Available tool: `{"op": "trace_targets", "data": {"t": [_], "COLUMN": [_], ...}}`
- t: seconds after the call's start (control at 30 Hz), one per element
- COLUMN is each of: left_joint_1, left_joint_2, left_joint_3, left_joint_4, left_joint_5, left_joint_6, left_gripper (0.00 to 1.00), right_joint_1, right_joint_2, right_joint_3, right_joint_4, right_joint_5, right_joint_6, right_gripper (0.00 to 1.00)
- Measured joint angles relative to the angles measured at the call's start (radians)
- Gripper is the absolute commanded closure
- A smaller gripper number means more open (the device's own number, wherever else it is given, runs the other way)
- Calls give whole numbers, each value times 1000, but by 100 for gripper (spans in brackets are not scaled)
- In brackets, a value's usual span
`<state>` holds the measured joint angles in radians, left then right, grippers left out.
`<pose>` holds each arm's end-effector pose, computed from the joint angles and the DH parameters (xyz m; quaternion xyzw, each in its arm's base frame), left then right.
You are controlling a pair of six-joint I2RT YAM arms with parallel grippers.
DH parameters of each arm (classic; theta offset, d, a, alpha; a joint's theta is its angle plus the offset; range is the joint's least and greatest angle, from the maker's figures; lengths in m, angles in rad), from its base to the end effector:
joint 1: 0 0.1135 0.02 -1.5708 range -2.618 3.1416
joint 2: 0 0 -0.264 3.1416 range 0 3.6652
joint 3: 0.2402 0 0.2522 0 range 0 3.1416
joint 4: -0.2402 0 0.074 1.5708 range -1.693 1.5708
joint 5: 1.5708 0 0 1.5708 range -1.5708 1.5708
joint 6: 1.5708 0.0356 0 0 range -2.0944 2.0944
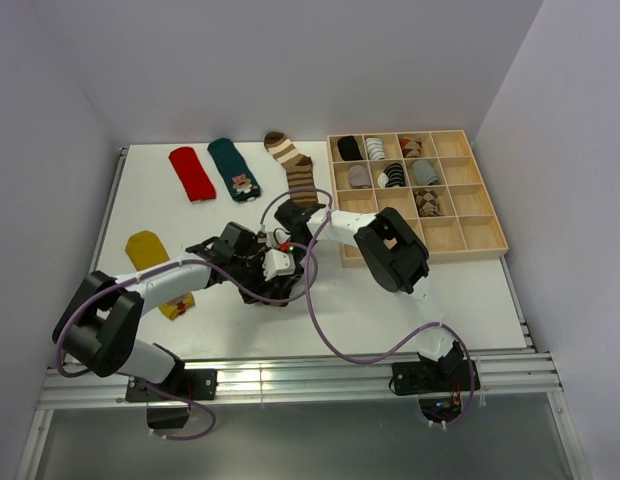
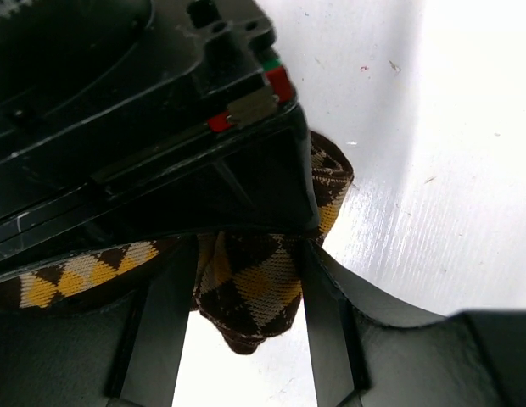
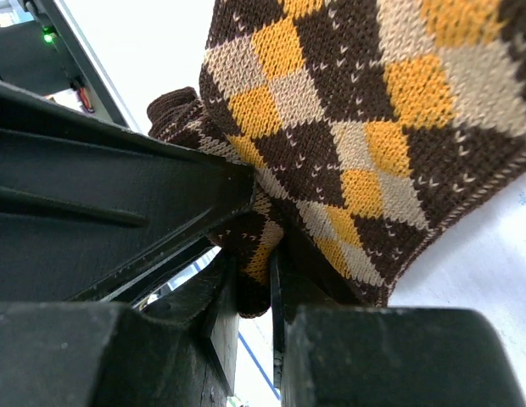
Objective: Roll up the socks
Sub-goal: Roll the sock at the center of the board.
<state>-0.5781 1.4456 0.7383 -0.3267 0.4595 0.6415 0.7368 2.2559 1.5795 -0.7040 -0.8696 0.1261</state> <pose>0.2145 -0.1588 0.1709 0.5872 0.7351 -0.2113 0.2650 0.3031 0.3117 0.1162 0.3096 -0.8491 -0.4169 0.0970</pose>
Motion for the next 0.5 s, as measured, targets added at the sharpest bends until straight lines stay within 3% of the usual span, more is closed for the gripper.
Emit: {"op": "trace_targets", "data": {"t": [0.13,0.27,0.3,0.37,0.4,0.5], "left_joint_1": [27,57,66,83,94,136], "left_joint_2": [28,72,85,111,124,161], "left_joint_3": [14,40,48,69,80,110], "left_joint_4": [-10,-40,-50,-73,-85,-117], "left_joint_5": [42,103,121,155,176,246], "left_joint_6": [-10,-24,-25,-33,-33,-34], "left_gripper": [48,61,71,79,87,100], "right_joint_1": [-2,-5,-6,-8,-10,-16], "right_joint_2": [0,-6,-10,-23,-31,-82], "right_joint_3": [-3,-21,-28,-47,-60,-134], "right_joint_4": [5,26,35,58,73,153], "right_joint_5": [-5,-8,-8,-5,-2,20], "right_joint_6": [3,16,19,32,42,79], "right_gripper": [91,81,79,70,67,55]}}
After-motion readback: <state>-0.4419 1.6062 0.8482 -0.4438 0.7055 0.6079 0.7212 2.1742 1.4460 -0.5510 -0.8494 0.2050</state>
